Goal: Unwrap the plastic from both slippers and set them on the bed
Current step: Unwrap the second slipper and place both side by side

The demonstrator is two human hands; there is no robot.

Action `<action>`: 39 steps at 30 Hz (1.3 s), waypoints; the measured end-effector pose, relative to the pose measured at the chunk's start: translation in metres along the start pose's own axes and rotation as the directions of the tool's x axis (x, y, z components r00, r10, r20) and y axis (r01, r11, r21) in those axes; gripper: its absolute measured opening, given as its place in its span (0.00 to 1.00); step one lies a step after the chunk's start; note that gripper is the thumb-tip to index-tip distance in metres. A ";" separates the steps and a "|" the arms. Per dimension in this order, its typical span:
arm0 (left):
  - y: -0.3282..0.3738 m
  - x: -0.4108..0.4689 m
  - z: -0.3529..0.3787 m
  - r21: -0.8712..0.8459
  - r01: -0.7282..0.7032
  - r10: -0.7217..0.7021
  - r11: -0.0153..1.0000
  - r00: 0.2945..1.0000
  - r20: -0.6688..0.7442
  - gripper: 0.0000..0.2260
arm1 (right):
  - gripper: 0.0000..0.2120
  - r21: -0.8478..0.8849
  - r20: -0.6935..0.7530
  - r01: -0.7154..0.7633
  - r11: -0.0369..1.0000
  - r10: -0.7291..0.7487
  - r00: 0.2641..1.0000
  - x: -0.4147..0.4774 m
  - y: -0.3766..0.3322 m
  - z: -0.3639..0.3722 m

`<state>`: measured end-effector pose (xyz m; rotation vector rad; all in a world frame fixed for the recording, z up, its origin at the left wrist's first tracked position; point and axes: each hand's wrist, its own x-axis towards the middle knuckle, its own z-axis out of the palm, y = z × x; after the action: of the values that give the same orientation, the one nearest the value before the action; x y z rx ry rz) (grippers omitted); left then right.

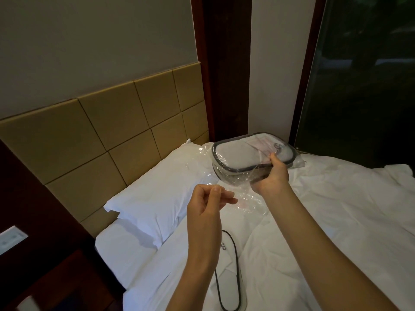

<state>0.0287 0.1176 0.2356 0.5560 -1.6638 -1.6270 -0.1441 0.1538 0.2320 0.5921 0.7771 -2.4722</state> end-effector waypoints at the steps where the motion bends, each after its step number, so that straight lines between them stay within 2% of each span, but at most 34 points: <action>1: 0.001 0.000 0.000 -0.003 0.005 -0.005 1.000 1.000 -0.002 0.09 | 0.17 0.001 0.005 0.008 1.000 -0.008 1.000 0.000 0.000 0.000; 3: 0.003 0.001 -0.003 -0.027 0.014 -0.015 1.000 1.000 -0.016 0.09 | 0.15 -0.021 0.003 0.033 0.999 -0.033 0.999 0.001 -0.001 0.000; 6: 0.007 0.006 -0.010 -0.049 0.017 -0.018 0.999 0.999 -0.032 0.09 | 0.07 -0.072 -0.007 0.079 0.994 -0.080 0.997 0.002 -0.005 -0.002; 9: 0.011 0.013 -0.015 -0.072 0.060 -0.061 0.996 0.998 -0.015 0.09 | 0.06 -0.070 0.020 0.094 0.993 -0.093 0.995 0.001 -0.008 -0.002; 14: 0.014 0.023 -0.029 -0.069 0.181 -0.178 0.981 0.983 0.043 0.09 | 0.14 -0.108 0.051 0.187 0.976 -0.183 0.982 -0.001 -0.014 -0.004; 18: 0.015 0.022 -0.034 -0.077 0.181 -0.180 0.980 0.983 0.019 0.11 | 0.18 -0.133 0.083 0.301 0.944 -0.292 0.953 -0.005 -0.017 -0.004; 24: 0.014 0.021 -0.033 -0.205 0.254 -0.257 0.945 0.966 0.016 0.13 | 0.23 -0.114 0.136 0.371 0.921 -0.356 0.925 -0.008 -0.019 -0.001; 27: 0.010 0.017 -0.033 -0.209 0.210 -0.211 0.955 0.977 0.020 0.16 | 0.23 -0.101 0.163 0.384 0.918 -0.365 0.916 -0.008 -0.019 -0.001; 31: 0.004 0.011 -0.032 -0.124 0.064 -0.066 0.990 0.998 -0.013 0.16 | 0.23 -0.081 0.205 0.384 0.920 -0.361 0.910 -0.010 -0.022 -0.001; 34: 0.001 0.011 -0.035 -0.156 0.066 -0.066 0.986 0.998 0.006 0.17 | 0.22 -0.072 0.255 0.370 0.926 -0.342 0.905 -0.011 -0.024 -0.003; 36: 0.002 0.012 -0.036 -0.310 0.179 -0.162 0.934 0.984 0.079 0.18 | 0.21 -0.079 0.279 0.351 0.933 -0.317 0.906 -0.013 -0.024 -0.003; 37: 0.003 0.013 -0.036 -0.432 0.270 -0.228 0.861 0.962 0.148 0.18 | 0.21 -0.078 0.288 0.335 0.939 -0.300 0.909 -0.014 -0.023 -0.003; 39: 0.003 0.012 -0.039 -0.617 0.489 -0.336 0.616 0.872 0.356 0.18 | 0.20 -0.063 0.309 0.296 0.953 -0.263 0.914 -0.016 -0.022 -0.004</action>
<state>0.0506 0.0834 0.2387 0.3956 -0.9263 -2.5597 -0.1430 0.1770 0.2465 0.0622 0.9187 -2.6679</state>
